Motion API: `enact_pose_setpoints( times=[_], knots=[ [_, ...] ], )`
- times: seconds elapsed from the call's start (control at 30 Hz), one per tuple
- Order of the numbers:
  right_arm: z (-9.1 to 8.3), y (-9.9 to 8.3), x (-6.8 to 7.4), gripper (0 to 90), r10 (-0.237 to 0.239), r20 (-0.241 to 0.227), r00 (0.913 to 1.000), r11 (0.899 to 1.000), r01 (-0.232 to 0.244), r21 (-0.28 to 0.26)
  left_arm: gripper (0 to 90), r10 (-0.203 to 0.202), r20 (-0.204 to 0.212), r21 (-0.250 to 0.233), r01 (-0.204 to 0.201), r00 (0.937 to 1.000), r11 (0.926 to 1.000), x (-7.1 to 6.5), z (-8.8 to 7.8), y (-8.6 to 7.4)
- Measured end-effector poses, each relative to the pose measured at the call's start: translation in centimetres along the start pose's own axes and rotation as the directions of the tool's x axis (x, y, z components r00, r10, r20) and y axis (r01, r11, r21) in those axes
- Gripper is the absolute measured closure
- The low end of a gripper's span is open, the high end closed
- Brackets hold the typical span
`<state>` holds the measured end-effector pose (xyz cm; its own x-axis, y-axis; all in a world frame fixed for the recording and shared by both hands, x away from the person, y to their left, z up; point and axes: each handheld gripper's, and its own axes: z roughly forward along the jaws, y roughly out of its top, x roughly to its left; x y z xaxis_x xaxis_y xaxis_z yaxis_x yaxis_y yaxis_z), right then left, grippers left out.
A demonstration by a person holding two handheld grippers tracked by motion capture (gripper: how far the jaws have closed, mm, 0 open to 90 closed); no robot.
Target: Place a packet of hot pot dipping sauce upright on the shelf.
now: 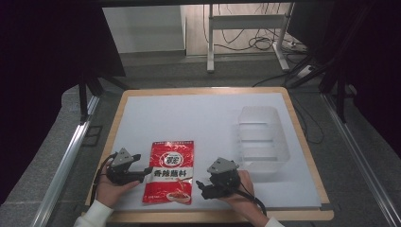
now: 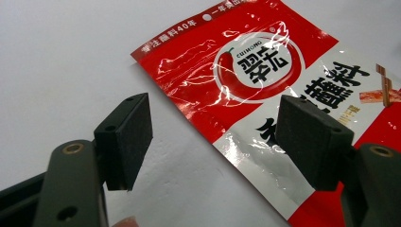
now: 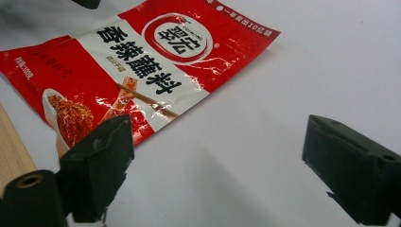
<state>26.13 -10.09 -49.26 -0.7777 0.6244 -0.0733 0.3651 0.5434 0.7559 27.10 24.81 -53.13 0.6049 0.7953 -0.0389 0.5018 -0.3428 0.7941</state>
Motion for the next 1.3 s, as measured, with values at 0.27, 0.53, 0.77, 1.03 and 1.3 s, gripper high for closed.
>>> enact_pose_setpoints(
  times=[0.27,0.53,0.77,1.03,1.3],
  knots=[
    [-1.2,0.8,-1.1,16.1,-0.037,-0.033,0.9988,0.999,0.037,-0.017,27.7,-0.007,-0.001,0.008,0.007,1.0000,0.9999,-0.2,-0.3,-0.7],
    [-1.8,2.2,-2.5,17.9,-0.006,-0.024,0.9997,1.000,0.006,-0.015,27.8,0.013,-0.002,0.003,-0.013,0.9999,0.9999,-1.3,-1.2,-0.8],
    [-1.2,2.5,-2.4,18.0,-0.032,-0.059,0.9977,0.999,0.032,0.002,28.0,0.018,0.005,-0.002,-0.018,0.9998,0.9998,-1.3,-1.4,-0.9],
    [-0.9,3.7,-3.2,18.0,-0.004,-0.058,0.9983,1.000,0.003,-0.009,27.9,-0.002,0.002,-0.006,0.002,1.0000,1.0000,-1.0,-1.0,-0.7],
    [-0.8,5.3,-3.2,17.5,-0.016,-0.079,0.9968,0.999,0.018,0.026,27.9,0.005,-0.008,0.005,-0.005,1.0000,1.0000,-1.1,-1.0,-0.8]
  ],
)
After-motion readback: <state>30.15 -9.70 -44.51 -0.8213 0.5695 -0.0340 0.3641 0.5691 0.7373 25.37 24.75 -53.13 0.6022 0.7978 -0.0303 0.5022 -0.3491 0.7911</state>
